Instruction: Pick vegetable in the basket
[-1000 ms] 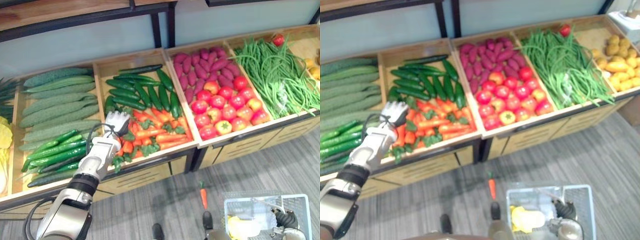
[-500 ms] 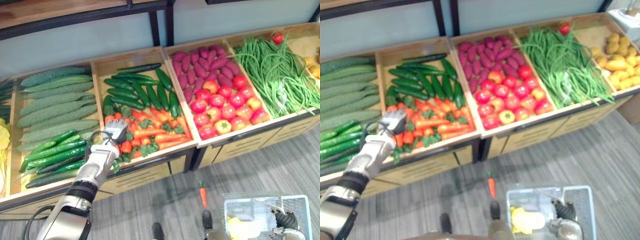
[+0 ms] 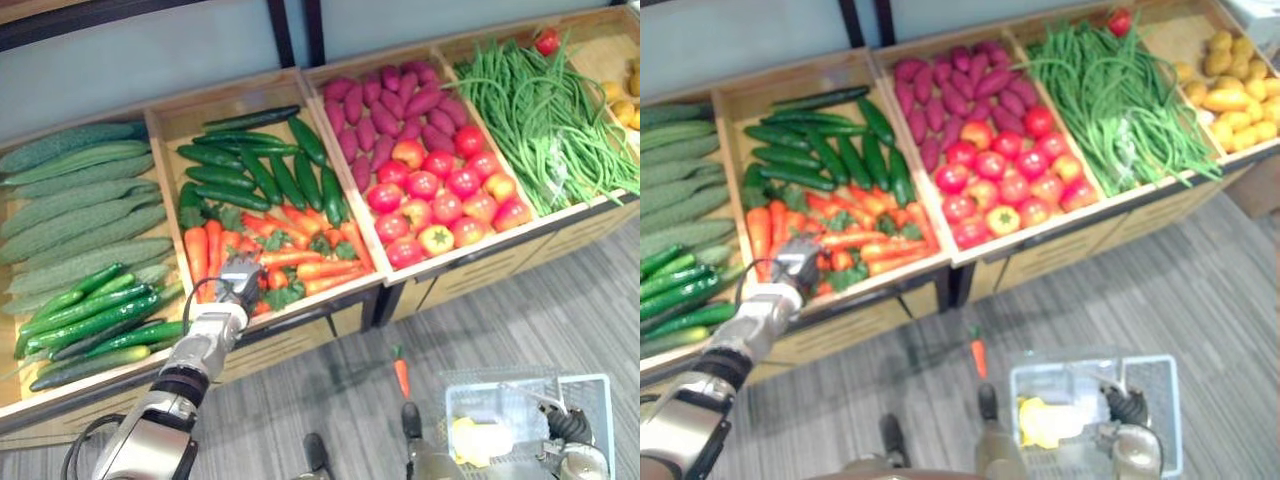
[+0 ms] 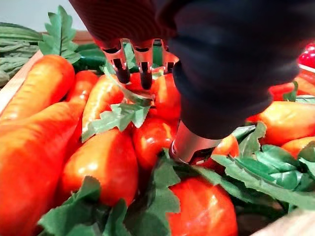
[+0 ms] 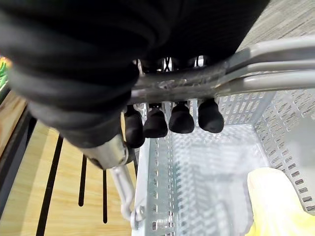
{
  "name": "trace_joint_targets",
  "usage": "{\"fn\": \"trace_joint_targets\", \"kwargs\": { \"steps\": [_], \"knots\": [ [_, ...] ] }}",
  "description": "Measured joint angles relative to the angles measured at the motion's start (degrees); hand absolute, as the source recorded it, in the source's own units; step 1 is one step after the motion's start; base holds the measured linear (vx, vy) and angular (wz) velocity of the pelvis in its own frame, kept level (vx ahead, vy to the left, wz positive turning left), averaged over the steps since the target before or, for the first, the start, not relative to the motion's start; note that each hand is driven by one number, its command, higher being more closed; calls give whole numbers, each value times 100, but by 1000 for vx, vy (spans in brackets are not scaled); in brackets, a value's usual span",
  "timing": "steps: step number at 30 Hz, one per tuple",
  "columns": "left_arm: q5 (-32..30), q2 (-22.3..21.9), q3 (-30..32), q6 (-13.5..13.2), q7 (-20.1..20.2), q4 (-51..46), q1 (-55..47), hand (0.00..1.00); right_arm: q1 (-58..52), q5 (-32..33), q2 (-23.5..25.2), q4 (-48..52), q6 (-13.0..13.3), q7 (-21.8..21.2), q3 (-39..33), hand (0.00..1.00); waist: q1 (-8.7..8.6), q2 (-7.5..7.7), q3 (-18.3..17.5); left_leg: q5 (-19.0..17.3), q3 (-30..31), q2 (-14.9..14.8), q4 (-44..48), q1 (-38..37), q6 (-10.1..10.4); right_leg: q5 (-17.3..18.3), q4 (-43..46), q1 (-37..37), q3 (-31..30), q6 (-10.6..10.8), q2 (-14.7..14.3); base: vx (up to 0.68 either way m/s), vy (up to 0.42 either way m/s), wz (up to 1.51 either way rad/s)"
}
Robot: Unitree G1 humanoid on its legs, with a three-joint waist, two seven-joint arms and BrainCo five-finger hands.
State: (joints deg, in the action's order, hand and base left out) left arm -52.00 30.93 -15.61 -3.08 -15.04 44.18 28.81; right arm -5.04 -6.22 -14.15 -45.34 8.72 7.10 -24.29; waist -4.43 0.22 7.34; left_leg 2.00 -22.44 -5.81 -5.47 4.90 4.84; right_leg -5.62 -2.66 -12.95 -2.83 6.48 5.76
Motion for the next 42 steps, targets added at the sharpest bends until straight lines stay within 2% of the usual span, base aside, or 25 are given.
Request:
{"fn": "trace_joint_targets", "kwargs": {
  "steps": [3,10,24,28,32,42],
  "knots": [
    [2,0,17,77,-52,69,160,100,-15,1,0,85,1,3,2,100,-4,-13,56,-10,-82,-2,0,-1,6,3,69,-84,-83,2,-11,-5,-15,-16],
    [-3,-137,12,68,-74,78,270,100,-144,-1,0,171,2,5,3,100,-7,-15,106,-15,-104,-11,0,-27,13,3,79,-70,-93,3,-21,0,-1,-1],
    [-42,-142,37,75,7,264,209,100,-276,-6,0,124,3,4,213,100,-20,-10,106,-30,-82,17,-1,-240,6,10,99,141,-78,8,6,4,-7,0],
    [-43,-85,265,120,18,-51,73,100,-270,-11,0,84,4,3,211,100,-2,2,98,-21,-16,17,-1,-291,-3,12,83,244,-1,7,12,19,-18,10],
    [-43,184,326,122,16,-560,15,100,-272,-15,0,-23,3,4,205,100,8,12,78,5,126,37,-2,-315,-31,29,84,337,127,11,44,-4,-15,16],
    [-56,279,583,109,16,-1206,-380,100,-288,-59,75,-51,2,-3,115,100,33,39,-122,49,266,49,-32,-318,-50,39,66,427,249,9,72,-7,-8,7]
  ]
}}
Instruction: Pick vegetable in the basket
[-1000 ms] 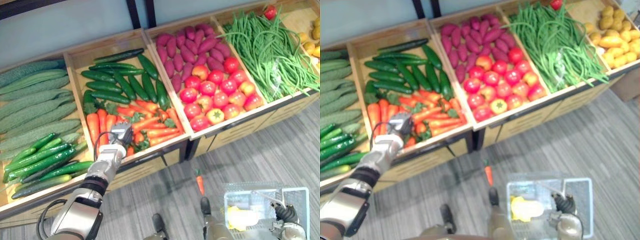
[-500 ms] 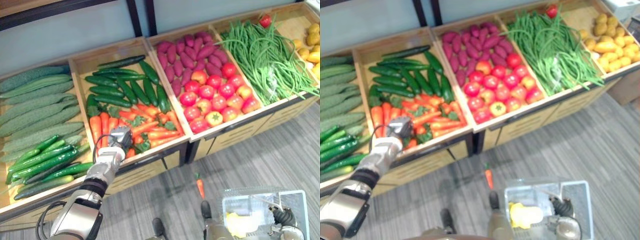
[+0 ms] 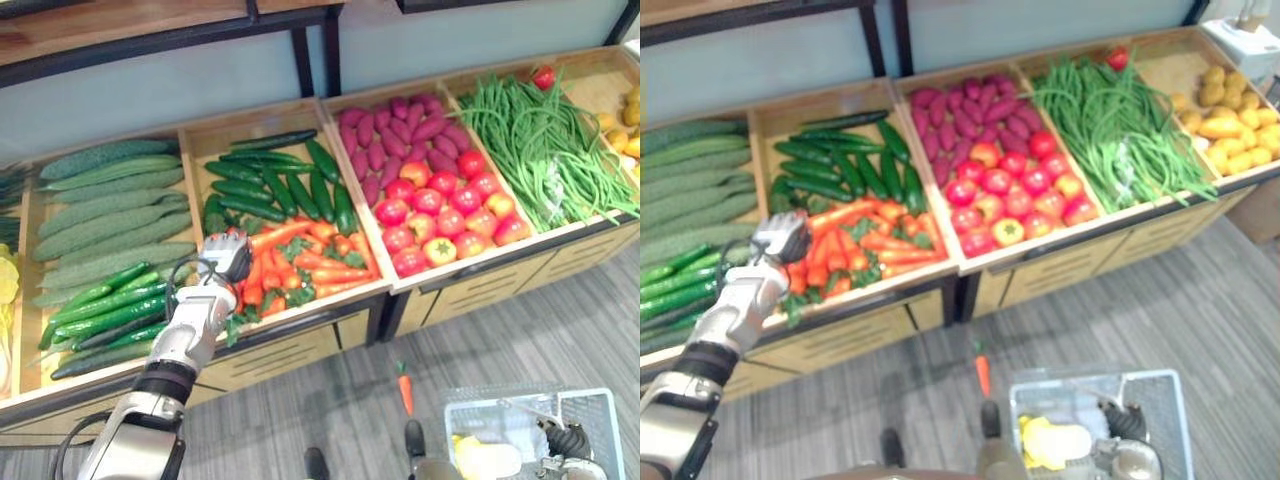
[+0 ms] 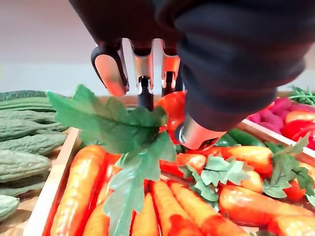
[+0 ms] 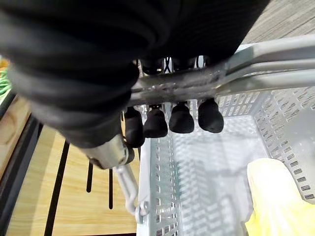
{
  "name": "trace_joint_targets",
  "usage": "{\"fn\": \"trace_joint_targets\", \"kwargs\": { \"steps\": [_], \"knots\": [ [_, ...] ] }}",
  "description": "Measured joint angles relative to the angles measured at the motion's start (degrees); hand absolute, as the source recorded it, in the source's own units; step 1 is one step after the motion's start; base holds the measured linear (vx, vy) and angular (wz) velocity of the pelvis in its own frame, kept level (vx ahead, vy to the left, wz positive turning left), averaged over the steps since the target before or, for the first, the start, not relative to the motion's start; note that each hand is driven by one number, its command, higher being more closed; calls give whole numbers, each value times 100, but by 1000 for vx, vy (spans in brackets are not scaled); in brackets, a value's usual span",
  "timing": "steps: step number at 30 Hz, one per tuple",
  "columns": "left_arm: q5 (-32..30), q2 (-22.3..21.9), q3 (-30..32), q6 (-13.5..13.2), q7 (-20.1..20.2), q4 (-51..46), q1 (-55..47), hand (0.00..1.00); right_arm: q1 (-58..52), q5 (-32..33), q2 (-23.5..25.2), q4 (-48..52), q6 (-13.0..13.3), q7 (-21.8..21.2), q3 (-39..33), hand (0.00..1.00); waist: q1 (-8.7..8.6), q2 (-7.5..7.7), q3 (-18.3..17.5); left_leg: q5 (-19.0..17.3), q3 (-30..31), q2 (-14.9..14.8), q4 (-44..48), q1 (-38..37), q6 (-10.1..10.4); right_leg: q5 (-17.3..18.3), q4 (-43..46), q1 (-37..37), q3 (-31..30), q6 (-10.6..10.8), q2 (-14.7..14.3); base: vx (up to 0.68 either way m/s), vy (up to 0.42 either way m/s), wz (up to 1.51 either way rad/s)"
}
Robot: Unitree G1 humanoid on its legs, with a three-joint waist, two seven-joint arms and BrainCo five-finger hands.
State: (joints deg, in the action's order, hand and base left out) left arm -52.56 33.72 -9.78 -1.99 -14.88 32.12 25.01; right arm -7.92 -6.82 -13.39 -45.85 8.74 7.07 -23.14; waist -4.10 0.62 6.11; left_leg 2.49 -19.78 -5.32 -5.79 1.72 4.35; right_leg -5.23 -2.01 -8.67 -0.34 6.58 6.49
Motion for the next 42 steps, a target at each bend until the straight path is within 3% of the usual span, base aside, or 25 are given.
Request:
{"fn": "trace_joint_targets", "kwargs": {
  "steps": [10,19,26,32,42],
  "knots": [
    [16,-1,386,-76,-47,-1749,-904,100,-25,-17,105,-2,-65,-3,-295,100,95,63,-194,-5,41,3,8,-113,5,-2,-91,185,53,-1,7,9,-4,1],
    [62,-1,220,-738,-40,-3778,-1585,100,89,-269,-336,59,-135,-3,-881,100,182,65,-533,-7,7,12,-11,-156,8,-17,-84,215,-33,30,51,-6,-7,-2],
    [298,-1,-336,-1124,9,-4836,-1630,100,-119,-446,-378,722,-254,-4,-1019,100,297,87,-624,-41,-69,-3,-11,-250,46,8,-79,287,-40,65,72,-26,-9,-2],
    [577,-7,-935,-1373,191,-5278,-1635,100,-406,-445,-383,1438,-273,-4,-1021,100,277,69,-732,-80,-214,-4,-11,-288,17,16,-76,294,-115,73,70,-8,-8,-10],
    [1377,-407,-3082,-1784,750,-5269,-1195,100,-600,-443,-439,2156,-302,-23,-928,100,249,-28,-844,-177,-384,25,-10,-421,50,71,27,295,-256,134,83,28,-2,-7]
  ]
}}
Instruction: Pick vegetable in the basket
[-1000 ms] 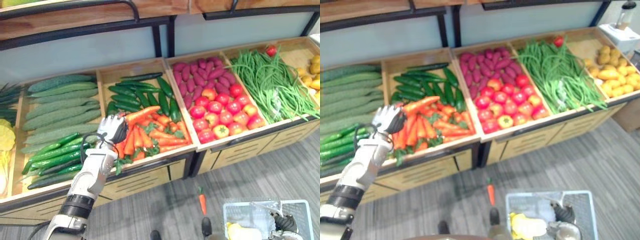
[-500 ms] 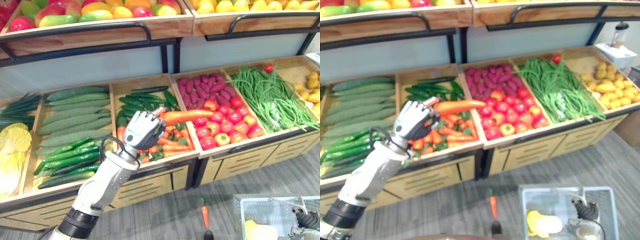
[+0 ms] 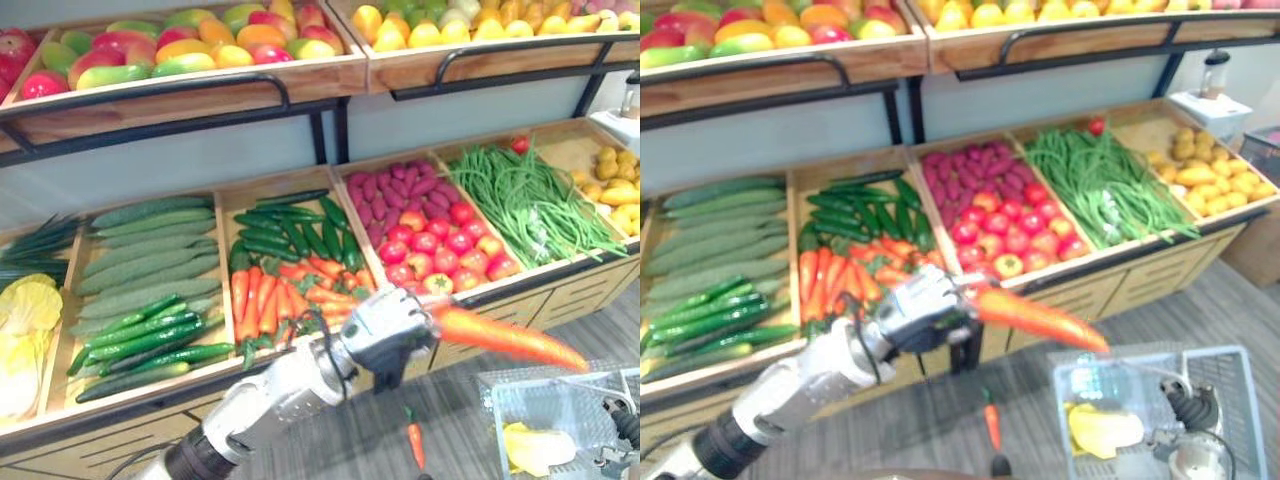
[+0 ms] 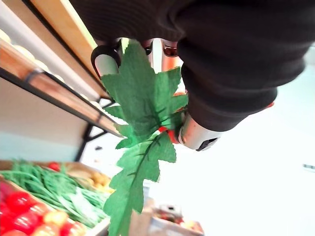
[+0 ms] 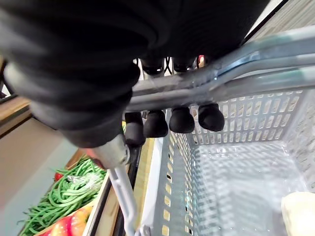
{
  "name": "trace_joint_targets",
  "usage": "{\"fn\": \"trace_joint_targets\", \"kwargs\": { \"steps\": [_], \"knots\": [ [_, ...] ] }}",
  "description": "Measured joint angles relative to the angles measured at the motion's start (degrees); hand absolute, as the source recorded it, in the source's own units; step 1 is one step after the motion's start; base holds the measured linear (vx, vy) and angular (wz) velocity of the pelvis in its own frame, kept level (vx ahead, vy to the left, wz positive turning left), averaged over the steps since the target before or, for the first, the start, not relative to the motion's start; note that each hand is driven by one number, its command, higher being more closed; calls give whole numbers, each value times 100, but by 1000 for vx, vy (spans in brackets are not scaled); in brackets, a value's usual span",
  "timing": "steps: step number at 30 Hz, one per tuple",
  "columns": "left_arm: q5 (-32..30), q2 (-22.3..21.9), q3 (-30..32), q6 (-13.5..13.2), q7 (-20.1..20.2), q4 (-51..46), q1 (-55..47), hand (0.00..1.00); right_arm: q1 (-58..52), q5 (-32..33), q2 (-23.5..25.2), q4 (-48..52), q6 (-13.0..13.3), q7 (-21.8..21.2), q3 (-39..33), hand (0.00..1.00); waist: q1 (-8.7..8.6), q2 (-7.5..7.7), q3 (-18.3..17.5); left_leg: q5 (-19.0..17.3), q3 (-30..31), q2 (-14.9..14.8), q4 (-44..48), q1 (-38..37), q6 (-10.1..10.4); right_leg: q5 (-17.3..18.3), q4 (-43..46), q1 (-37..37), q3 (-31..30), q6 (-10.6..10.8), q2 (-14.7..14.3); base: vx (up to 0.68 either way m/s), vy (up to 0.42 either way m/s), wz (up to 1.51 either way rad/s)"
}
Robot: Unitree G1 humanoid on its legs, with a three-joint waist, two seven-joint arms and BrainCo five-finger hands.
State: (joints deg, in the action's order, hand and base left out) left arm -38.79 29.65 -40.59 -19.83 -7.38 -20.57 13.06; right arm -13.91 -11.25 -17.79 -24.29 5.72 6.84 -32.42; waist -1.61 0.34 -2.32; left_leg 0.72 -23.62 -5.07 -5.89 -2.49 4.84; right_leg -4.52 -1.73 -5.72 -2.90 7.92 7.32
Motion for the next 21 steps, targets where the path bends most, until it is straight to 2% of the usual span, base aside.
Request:
{"fn": "trace_joint_targets", "kwargs": {
  "steps": [3,5,8,11,17,21],
  "knots": [
    [35,-312,-653,-38,196,509,334,100,-8,10,-23,113,0,-91,218,100,-46,0,0,-28,-84,2,-1,-40,3,16,2,-6,-75,8,5,16,3,-13],
    [34,-704,-1019,-39,380,1057,403,100,-28,10,-26,185,1,-156,385,100,-183,1,1,-50,-110,1,-1,-73,6,72,60,-16,-101,15,-2,23,-17,-5],
    [28,-1218,-1439,-9,465,1831,641,100,-125,14,-24,373,1,-234,578,100,-296,1,1,-85,-196,8,-1,-90,3,98,109,-66,-182,17,-5,20,-9,-11],
    [-73,-1755,-1729,54,536,2667,962,100,-209,15,0,503,6,-248,648,100,-330,3,4,-122,-290,15,-1,-114,11,95,141,-111,-274,14,-13,23,-5,-19],
    [-651,-2497,-1825,232,539,4000,1120,100,-407,117,152,927,5,-339,873,100,-593,6,8,-211,-467,-16,0,-181,44,136,202,-164,-417,5,-71,26,-20,-15],
    [-979,-2794,-1979,314,536,4618,1224,100,-654,277,150,1347,24,-600,1037,100,-642,13,12,-261,-569,-51,2,-194,87,149,203,-206,-504,-15,-121,29,-35,-12]
  ]
}}
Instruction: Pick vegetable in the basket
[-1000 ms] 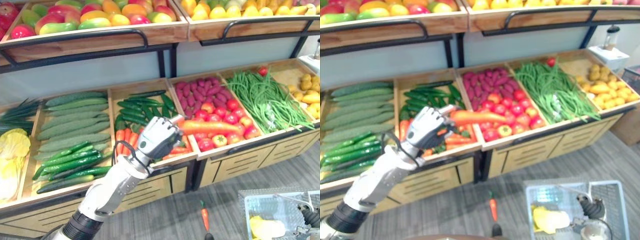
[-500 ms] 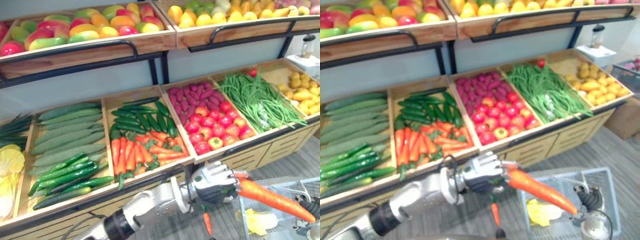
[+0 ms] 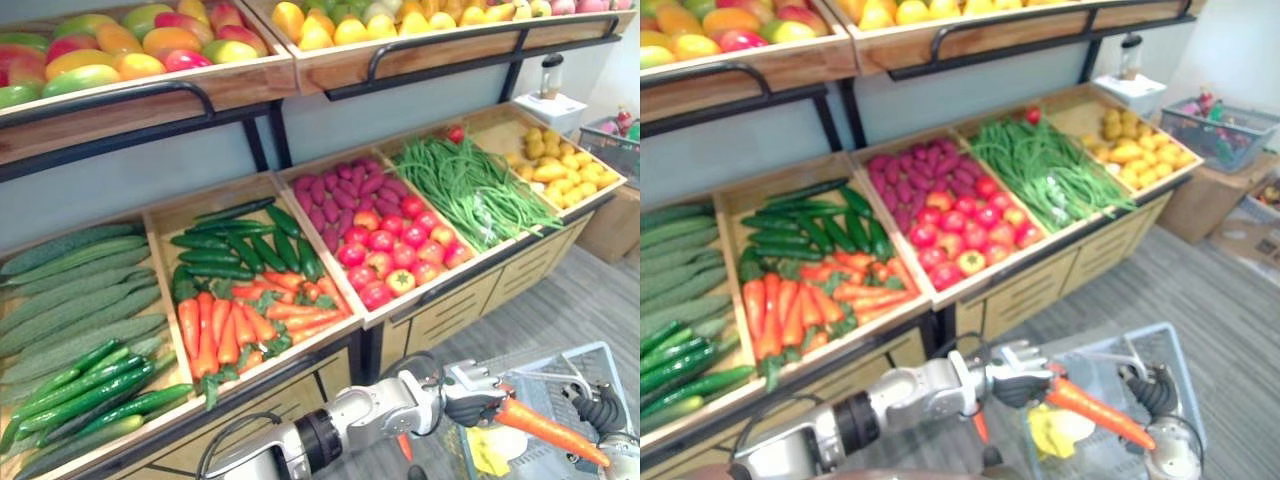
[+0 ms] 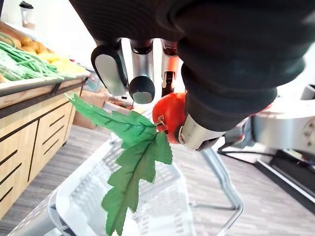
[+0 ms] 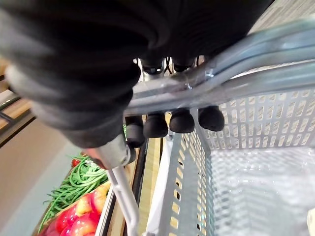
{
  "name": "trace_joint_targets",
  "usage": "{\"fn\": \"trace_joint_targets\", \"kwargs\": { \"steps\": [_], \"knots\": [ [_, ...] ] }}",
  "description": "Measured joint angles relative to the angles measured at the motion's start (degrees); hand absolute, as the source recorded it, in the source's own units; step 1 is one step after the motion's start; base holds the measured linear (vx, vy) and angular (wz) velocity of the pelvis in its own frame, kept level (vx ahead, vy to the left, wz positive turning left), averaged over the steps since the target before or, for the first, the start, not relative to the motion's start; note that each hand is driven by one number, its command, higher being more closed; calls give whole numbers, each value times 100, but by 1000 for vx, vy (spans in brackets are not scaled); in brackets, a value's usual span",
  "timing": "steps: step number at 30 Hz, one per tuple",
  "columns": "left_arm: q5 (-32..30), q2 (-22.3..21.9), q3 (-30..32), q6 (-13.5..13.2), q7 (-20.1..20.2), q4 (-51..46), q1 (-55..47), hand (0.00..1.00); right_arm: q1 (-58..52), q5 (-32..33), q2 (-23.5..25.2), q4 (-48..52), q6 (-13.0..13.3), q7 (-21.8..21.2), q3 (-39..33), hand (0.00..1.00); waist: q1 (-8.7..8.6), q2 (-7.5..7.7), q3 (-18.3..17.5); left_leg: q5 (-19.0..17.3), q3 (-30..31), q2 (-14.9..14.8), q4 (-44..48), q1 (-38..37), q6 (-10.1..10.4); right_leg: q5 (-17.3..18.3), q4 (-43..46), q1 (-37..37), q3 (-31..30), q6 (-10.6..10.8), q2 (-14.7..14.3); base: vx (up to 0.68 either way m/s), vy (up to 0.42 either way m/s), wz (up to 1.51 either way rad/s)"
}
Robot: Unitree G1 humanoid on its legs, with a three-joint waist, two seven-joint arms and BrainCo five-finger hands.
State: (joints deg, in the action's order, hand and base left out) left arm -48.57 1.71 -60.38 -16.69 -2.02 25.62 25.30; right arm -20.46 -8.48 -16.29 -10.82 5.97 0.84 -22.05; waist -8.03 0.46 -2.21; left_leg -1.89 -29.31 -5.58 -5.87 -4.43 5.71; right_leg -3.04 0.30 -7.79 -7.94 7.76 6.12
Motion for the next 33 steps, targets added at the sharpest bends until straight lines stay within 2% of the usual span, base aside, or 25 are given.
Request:
{"fn": "trace_joint_targets", "kwargs": {
  "steps": [9,10,16,23,27,33],
  "knots": [
    [-176,-335,-11,64,-24,689,8,100,-127,200,-37,177,6,-263,50,100,-224,20,13,-75,-3,7,16,-75,-9,129,81,-4,-45,25,-8,36,-25,-2],
    [-179,-397,-14,66,-25,809,8,0,-139,228,-37,218,7,-270,73,100,-250,21,15,-86,-10,10,22,-73,-5,135,79,-14,-55,28,-8,30,-29,-2],
    [-441,-664,-241,108,-12,1323,44,0,-212,246,-36,344,79,-273,189,100,-320,40,45,-117,-7,9,36,-77,-1,172,79,-19,-73,33,-16,22,-44,-2],
    [-445,-707,-214,350,-21,1427,95,0,-203,245,-5,279,84,-267,229,100,-380,46,125,-125,-7,12,35,-86,1,184,80,-15,-82,40,-16,-3,-51,0],
    [-443,-799,-85,373,-41,1552,190,0,-107,243,46,88,83,-260,231,100,-435,55,131,-127,-7,11,35,-92,1,189,80,-11,-82,38,-18,-7,-51,0],
    [-440,-827,38,461,-146,1549,211,0,-91,241,109,-158,80,-249,231,100,-429,78,149,-126,19,10,35,-95,0,189,80,8,-60,37,-14,-10,-52,2]
  ]
}}
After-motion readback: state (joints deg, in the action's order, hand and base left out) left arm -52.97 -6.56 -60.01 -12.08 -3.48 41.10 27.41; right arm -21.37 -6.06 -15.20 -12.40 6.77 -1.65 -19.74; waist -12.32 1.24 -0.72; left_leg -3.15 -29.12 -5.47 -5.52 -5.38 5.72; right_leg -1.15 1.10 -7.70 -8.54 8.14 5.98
